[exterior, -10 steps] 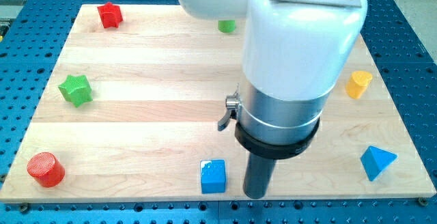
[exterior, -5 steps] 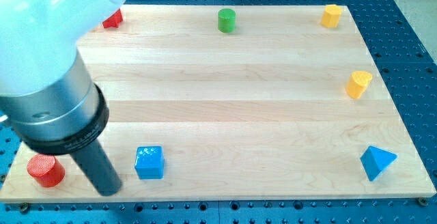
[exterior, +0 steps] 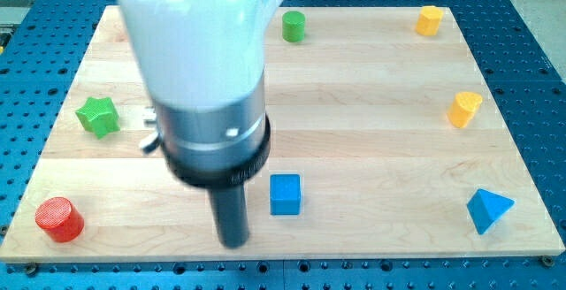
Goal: Push the blue cube slightly towards up
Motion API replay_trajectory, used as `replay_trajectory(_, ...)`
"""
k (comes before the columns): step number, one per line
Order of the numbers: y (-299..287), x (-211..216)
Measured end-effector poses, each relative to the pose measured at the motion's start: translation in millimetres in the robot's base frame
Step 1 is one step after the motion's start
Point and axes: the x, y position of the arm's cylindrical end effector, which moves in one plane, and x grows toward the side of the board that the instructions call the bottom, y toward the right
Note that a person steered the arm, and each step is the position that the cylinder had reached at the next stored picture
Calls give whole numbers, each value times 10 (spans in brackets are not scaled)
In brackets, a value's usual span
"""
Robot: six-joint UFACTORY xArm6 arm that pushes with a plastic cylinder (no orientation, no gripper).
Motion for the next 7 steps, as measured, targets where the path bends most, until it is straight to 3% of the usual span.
replay_trajectory(2,437,-63)
replay_trajectory(5,561,-787)
replay_trajectory(6,597,-740)
replay_trajectory(7,639,-374)
